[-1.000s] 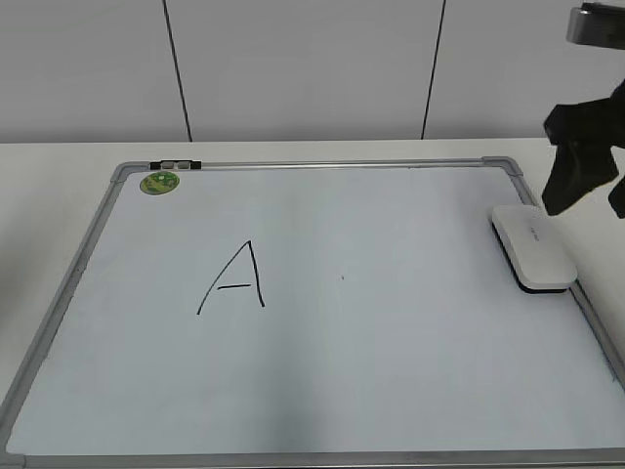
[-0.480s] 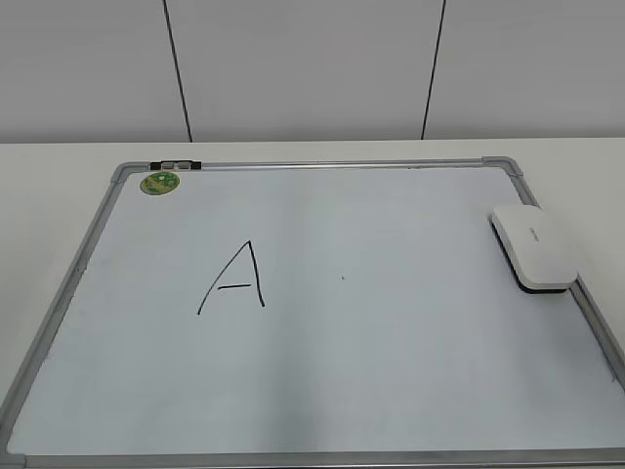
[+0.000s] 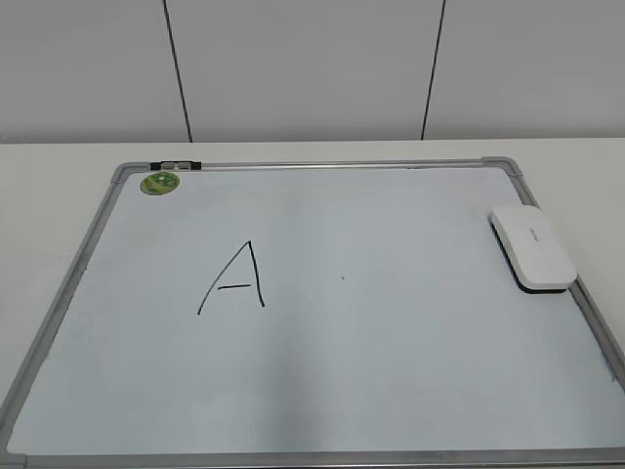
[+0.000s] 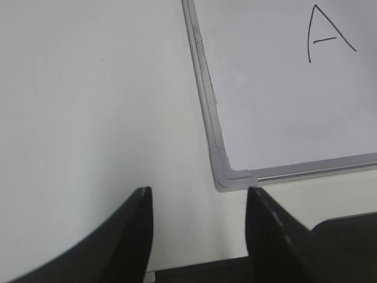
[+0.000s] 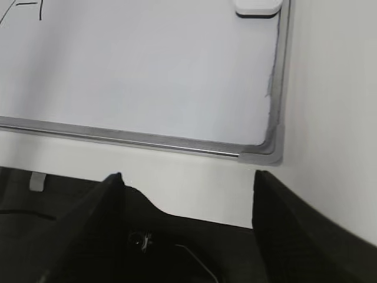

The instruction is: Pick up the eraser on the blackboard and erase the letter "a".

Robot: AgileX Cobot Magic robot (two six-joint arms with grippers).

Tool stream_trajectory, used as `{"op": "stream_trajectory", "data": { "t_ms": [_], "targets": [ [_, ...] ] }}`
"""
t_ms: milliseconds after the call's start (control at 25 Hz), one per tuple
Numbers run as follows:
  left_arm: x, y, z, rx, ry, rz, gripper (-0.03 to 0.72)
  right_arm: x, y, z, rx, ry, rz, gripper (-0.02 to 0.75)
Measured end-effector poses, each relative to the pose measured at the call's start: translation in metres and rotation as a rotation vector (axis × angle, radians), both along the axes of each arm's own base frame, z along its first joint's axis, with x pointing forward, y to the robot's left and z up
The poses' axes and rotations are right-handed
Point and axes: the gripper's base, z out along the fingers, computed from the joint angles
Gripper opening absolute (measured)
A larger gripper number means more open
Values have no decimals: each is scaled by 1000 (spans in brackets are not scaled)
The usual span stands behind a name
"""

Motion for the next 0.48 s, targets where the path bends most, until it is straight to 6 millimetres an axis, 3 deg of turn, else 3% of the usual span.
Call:
{"op": "stream_trajectory", "data": {
  "t_ms": [240,480],
  "targets": [
    [3,0,-9,14,-2,-16,370,-27,-16,-5,-82,-121,-46,502],
    [5,0,-7,17,-37,-18,353,-21,-17,-28,-106,-126,-53,502]
  ]
}}
